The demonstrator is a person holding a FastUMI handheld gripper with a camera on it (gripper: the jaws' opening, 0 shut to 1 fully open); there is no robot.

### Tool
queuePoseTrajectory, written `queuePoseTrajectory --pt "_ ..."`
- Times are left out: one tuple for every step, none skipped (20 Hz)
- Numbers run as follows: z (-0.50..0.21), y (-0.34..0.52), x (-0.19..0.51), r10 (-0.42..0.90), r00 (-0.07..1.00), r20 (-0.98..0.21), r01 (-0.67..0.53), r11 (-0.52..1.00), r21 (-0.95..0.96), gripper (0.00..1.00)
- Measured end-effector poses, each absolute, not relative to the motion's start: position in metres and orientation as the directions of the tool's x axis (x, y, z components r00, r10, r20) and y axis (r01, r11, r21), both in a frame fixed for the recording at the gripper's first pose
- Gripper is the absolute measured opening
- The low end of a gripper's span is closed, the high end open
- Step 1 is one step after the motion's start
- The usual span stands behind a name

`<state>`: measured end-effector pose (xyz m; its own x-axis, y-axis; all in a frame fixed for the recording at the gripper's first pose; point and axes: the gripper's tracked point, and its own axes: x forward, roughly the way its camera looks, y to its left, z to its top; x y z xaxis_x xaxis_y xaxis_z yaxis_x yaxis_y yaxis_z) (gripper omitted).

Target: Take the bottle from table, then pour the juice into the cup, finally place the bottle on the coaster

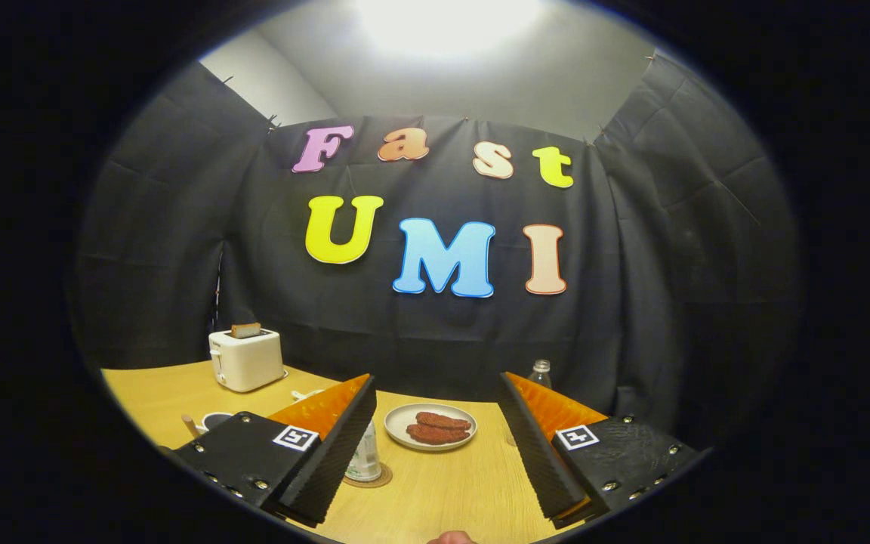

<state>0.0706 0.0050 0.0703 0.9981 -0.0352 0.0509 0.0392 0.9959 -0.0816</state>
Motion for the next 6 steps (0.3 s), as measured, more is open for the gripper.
queuePoseTrajectory --pt "0.058 -0.009 0.068 -0.047 0.997 0.054 0.052 0.994 -0.091 0.99" --pt "0.040 -0.024 0.065 -0.049 0.998 0.049 0.054 0.993 -0.102 0.99" --pt "0.023 -0.037 0.061 -0.058 0.997 0.042 0.062 0.993 -0.101 0.99" --pt "0.008 -0.054 0.059 -0.063 0.997 0.034 0.065 0.995 -0.082 0.99" --pt "-0.005 -0.071 0.056 -0.079 0.997 0.021 0.081 0.995 -0.057 0.99" --pt "-0.015 -0.088 0.056 -0.095 0.995 0.018 0.096 0.995 -0.038 0.99"
